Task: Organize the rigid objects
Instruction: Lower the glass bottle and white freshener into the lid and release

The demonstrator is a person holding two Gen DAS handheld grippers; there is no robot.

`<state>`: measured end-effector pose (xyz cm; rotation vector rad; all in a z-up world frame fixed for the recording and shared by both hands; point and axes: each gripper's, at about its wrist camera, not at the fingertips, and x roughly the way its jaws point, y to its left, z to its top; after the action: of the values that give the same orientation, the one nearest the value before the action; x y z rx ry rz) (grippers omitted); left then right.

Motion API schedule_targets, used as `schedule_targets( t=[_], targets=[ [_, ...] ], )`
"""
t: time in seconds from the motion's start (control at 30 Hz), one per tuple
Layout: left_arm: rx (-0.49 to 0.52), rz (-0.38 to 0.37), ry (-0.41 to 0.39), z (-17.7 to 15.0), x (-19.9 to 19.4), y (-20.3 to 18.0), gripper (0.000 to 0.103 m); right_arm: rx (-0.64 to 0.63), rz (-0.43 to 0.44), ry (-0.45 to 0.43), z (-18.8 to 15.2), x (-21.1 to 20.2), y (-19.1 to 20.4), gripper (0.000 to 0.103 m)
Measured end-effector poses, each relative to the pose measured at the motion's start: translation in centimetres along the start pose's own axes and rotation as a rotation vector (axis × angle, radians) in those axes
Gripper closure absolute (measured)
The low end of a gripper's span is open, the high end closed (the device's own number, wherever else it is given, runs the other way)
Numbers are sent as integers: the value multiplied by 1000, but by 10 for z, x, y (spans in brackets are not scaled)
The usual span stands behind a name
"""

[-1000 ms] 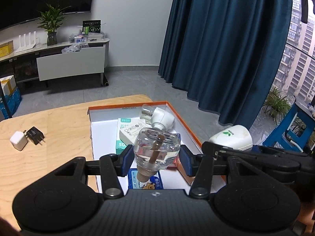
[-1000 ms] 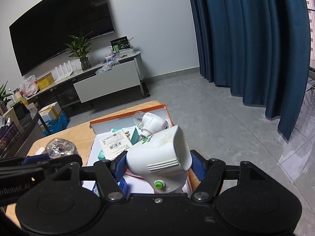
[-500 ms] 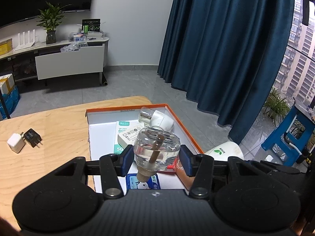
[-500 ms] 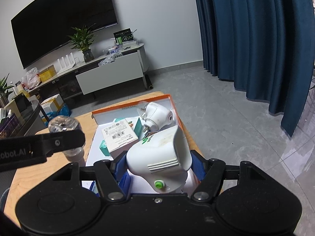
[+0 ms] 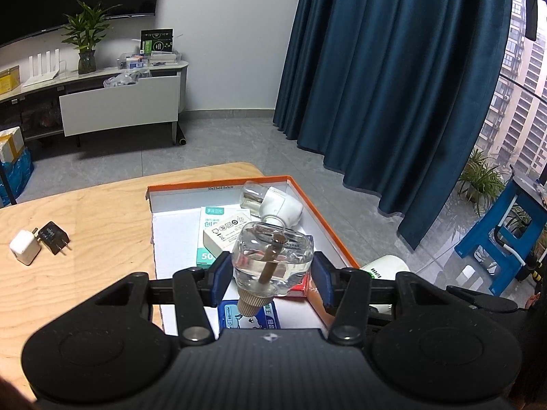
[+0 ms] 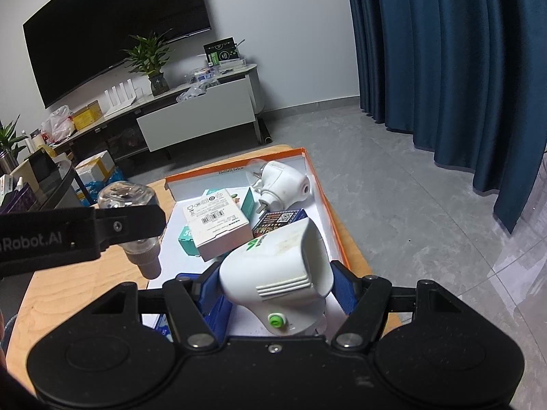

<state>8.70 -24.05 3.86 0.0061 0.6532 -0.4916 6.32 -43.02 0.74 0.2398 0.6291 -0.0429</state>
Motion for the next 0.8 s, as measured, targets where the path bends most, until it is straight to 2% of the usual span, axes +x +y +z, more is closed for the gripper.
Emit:
schedule_targets(
  t=[0.8],
  targets=[
    [12, -8, 18, -2, 8, -2, 52, -3, 26, 63, -8, 11, 1, 23]
  ],
)
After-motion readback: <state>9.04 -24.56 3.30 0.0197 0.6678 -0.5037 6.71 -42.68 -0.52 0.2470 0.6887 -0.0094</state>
